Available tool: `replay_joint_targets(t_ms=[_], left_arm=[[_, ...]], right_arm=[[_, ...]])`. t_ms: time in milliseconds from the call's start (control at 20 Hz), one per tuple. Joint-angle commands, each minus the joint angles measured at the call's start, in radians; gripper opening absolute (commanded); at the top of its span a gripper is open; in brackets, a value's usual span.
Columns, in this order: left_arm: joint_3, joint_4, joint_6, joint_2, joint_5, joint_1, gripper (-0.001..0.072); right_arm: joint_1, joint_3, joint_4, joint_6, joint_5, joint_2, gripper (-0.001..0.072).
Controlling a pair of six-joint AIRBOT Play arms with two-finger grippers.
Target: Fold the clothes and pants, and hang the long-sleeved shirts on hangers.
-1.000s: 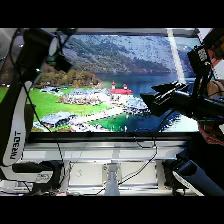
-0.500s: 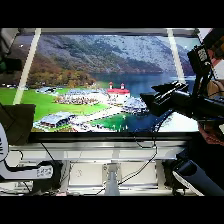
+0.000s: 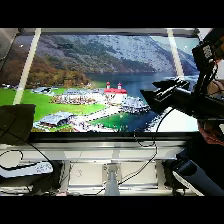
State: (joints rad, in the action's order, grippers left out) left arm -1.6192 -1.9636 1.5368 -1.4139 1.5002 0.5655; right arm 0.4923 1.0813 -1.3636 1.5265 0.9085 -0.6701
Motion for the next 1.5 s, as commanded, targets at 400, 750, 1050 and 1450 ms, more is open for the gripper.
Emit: replay_joint_targets(t_ms=[400,750,1050,1450], left_arm=[[0.402,0.16,0.082,0.123,-0.383,0.361,0.0325],[0.605,0.435,0.064,0.119,-0.589,0.552,0.0565],[0.623,0.633,0.064,0.112,-0.695,0.675,0.0564],[0.623,0.817,-0.043,-0.01,-0.675,0.635,0.0523]], right_arm=[[0.001,0.0,0.005,0.0,-0.012,0.0,0.0549],[0.001,0.0,0.006,0.0,-0.012,0.0,0.055],[0.001,0.0,0.01,0.0,-0.013,0.0,0.0549],[0.001,0.0,0.032,0.0,-0.038,0.0,0.0549]])
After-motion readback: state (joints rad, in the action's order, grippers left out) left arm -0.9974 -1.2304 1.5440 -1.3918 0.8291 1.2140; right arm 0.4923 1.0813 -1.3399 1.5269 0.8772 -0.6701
